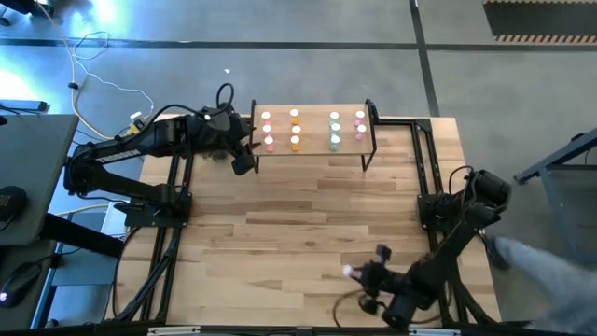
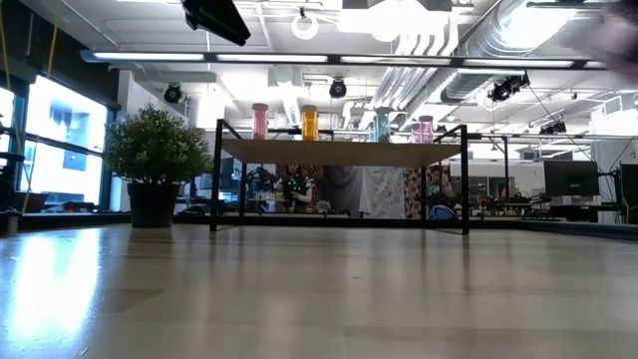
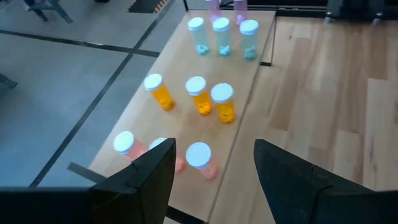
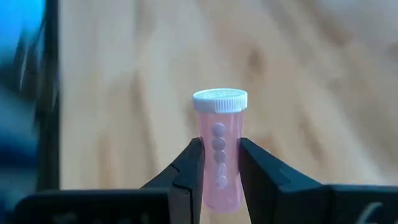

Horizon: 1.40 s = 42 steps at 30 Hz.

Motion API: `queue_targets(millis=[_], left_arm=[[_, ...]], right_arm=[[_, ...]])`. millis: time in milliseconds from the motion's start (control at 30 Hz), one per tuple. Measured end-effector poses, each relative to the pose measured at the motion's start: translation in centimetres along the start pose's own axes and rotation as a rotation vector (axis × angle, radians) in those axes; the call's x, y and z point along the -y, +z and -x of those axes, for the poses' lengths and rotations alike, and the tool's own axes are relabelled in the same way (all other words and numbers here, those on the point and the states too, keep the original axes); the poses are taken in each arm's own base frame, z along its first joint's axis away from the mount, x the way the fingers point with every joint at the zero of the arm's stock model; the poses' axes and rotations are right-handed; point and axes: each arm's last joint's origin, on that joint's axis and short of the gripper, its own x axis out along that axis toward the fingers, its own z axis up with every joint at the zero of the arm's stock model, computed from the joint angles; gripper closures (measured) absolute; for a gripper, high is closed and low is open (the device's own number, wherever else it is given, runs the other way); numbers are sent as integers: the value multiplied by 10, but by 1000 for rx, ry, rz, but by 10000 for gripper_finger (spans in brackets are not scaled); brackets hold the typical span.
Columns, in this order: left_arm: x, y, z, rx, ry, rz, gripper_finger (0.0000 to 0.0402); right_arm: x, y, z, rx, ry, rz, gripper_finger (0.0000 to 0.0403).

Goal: Pick and place medicine bottles onto shelf by color
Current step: Put the top violet pill bottle on the shelf aligned with the other violet pill bottle

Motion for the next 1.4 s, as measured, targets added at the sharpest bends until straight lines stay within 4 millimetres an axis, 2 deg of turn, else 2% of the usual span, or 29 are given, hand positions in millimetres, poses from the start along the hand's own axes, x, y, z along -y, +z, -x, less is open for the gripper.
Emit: queue_targets(millis=[233,533,733,1033,1200,1400], left_arm=[[-7,1,-2,7,27,17,195],[-12,0,4,24,60,37,195],[-13,0,9,36,49,12,195],[-12,0,9,37,43,-28,195],[-12,0,9,40,28,-28,195],[-12,0,9,41,28,-21,195]], right_arm=[[21,49,-21,296,-234,-166,331],[62,107,-41,605,-589,-244,331],[90,143,-46,700,-820,-224,331],[129,173,-56,690,-958,-291,331],[151,180,-47,674,-1010,-304,331],[187,172,-2,675,-1043,-333,331]])
